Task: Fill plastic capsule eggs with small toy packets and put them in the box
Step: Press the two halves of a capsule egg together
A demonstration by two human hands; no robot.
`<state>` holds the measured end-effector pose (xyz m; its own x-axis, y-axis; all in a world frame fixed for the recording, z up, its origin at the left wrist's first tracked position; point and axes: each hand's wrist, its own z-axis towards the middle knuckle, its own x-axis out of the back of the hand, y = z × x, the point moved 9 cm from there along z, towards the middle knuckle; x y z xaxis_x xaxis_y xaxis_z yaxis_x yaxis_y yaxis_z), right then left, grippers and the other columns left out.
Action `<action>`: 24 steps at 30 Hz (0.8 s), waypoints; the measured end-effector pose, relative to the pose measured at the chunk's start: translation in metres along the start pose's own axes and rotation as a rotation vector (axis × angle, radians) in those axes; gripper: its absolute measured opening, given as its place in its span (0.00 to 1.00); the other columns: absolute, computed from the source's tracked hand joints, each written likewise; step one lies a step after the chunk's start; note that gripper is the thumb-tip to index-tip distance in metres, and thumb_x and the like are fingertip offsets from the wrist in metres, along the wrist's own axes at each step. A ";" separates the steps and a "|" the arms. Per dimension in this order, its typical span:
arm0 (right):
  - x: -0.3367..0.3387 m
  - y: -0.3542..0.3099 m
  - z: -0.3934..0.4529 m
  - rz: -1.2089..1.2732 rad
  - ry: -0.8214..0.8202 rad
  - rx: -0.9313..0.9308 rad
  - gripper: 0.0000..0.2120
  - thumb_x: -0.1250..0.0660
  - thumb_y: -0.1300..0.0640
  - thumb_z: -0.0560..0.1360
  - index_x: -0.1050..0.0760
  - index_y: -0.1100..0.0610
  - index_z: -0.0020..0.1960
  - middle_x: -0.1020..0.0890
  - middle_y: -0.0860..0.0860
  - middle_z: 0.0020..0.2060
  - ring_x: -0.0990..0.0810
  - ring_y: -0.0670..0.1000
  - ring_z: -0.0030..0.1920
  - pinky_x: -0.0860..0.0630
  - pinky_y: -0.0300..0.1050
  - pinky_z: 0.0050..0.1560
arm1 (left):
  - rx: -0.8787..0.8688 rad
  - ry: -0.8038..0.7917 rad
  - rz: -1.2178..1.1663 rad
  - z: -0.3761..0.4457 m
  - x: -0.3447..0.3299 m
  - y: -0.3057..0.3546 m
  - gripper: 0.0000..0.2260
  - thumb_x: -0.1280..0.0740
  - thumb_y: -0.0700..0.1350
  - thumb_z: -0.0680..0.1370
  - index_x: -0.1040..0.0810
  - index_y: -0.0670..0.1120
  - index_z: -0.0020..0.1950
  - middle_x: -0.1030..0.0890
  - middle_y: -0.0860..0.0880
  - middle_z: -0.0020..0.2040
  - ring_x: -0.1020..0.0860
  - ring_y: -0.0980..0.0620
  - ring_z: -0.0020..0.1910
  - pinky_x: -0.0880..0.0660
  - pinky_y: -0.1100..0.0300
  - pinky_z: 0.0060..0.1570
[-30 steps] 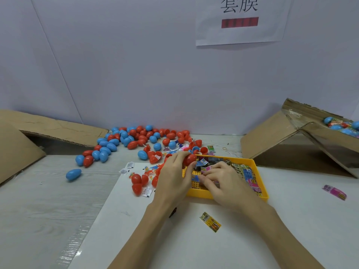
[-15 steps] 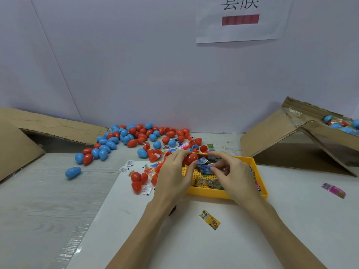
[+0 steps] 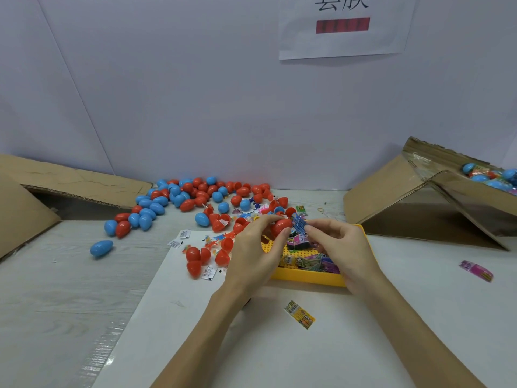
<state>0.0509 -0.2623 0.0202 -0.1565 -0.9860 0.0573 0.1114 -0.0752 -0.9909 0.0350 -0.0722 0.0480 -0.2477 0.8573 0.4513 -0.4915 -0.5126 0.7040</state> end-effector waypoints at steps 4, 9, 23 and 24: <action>0.001 0.005 0.000 0.146 0.014 -0.074 0.08 0.25 0.57 0.77 0.14 0.55 0.55 0.12 0.51 0.44 0.14 0.49 0.47 0.18 0.40 0.48 | 0.023 -0.017 -0.094 -0.001 -0.002 0.002 0.13 0.30 0.51 0.81 0.21 0.52 0.65 0.19 0.58 0.58 0.22 0.59 0.58 0.25 0.71 0.53; 0.001 0.007 -0.001 0.153 0.010 -0.089 0.08 0.24 0.55 0.76 0.14 0.55 0.55 0.11 0.50 0.43 0.13 0.49 0.48 0.19 0.41 0.47 | 0.034 -0.064 -0.094 -0.004 -0.007 0.003 0.14 0.31 0.51 0.81 0.21 0.51 0.66 0.19 0.56 0.59 0.22 0.57 0.59 0.26 0.70 0.55; -0.003 0.005 -0.004 0.129 0.022 -0.088 0.12 0.25 0.49 0.76 0.14 0.58 0.49 0.12 0.50 0.40 0.13 0.45 0.44 0.20 0.40 0.47 | 0.046 -0.025 -0.124 -0.004 -0.003 0.005 0.15 0.31 0.53 0.80 0.21 0.50 0.66 0.18 0.56 0.58 0.21 0.57 0.57 0.25 0.71 0.53; -0.003 0.005 -0.003 0.128 0.029 -0.087 0.12 0.25 0.48 0.76 0.14 0.58 0.49 0.12 0.50 0.40 0.13 0.45 0.44 0.20 0.39 0.47 | 0.047 -0.020 -0.124 -0.004 -0.002 0.005 0.16 0.31 0.54 0.80 0.21 0.50 0.66 0.18 0.56 0.58 0.22 0.58 0.58 0.25 0.72 0.53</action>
<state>0.0486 -0.2595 0.0145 -0.1748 -0.9820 -0.0722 0.0465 0.0650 -0.9968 0.0299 -0.0764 0.0484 -0.1702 0.9135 0.3695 -0.4776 -0.4044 0.7800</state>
